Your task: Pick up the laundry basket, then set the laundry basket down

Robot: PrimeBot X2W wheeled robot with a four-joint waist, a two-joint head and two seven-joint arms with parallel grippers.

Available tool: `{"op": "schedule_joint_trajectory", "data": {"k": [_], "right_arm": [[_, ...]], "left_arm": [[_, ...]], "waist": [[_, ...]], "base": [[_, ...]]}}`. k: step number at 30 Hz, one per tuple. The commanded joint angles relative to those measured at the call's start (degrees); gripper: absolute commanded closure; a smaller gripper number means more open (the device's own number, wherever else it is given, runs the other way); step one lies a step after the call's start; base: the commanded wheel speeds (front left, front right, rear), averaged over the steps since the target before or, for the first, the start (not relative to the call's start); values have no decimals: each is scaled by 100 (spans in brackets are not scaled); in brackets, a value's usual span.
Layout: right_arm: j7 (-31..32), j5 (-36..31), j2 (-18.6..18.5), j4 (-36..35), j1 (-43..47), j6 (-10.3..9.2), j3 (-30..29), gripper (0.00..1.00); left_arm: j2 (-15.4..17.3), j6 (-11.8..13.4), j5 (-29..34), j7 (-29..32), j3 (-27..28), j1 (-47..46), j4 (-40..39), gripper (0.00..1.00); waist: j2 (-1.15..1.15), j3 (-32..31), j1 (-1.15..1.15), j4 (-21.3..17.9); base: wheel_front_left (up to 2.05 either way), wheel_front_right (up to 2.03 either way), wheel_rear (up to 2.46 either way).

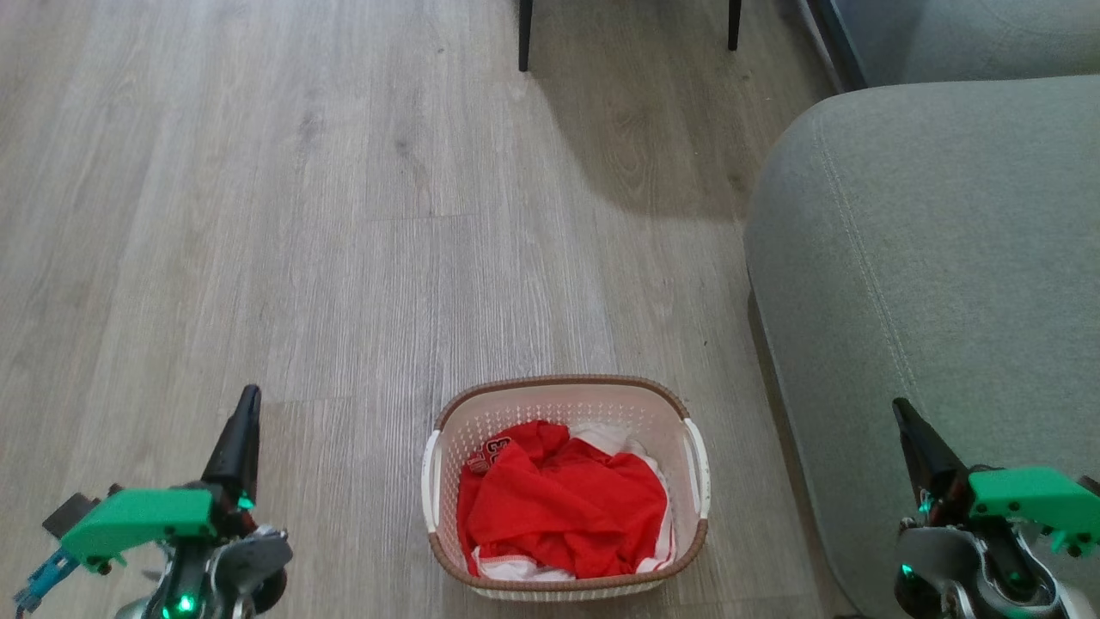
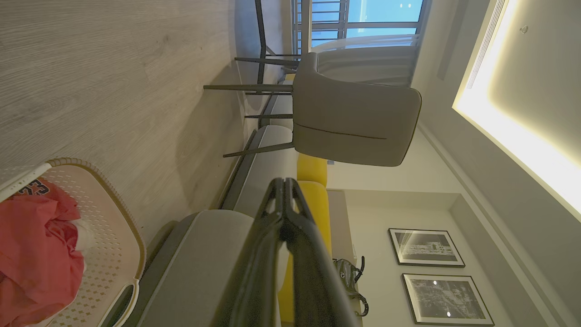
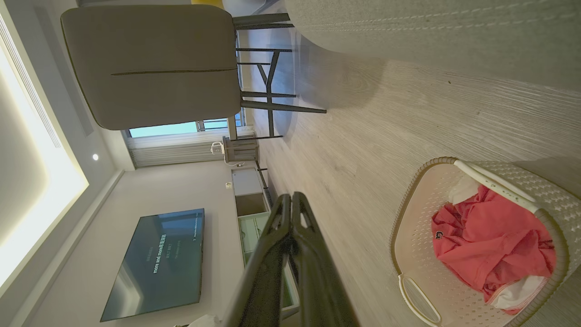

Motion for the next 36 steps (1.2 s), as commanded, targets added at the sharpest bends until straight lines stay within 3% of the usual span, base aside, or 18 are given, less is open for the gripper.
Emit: {"op": "schedule_joint_trajectory", "data": {"k": [1,36], "right_arm": [[41,-56,-43,-179,-290,34,101,100],[41,-56,-43,-179,-290,34,101,100]], "left_arm": [[27,-40,-26,41,206,-336,-185,100],[27,-40,-26,41,206,-336,-185,100]], "waist": [[0,0,0,0],[0,0,0,0]], "base": [[0,0,0],[0,0,0]]}}
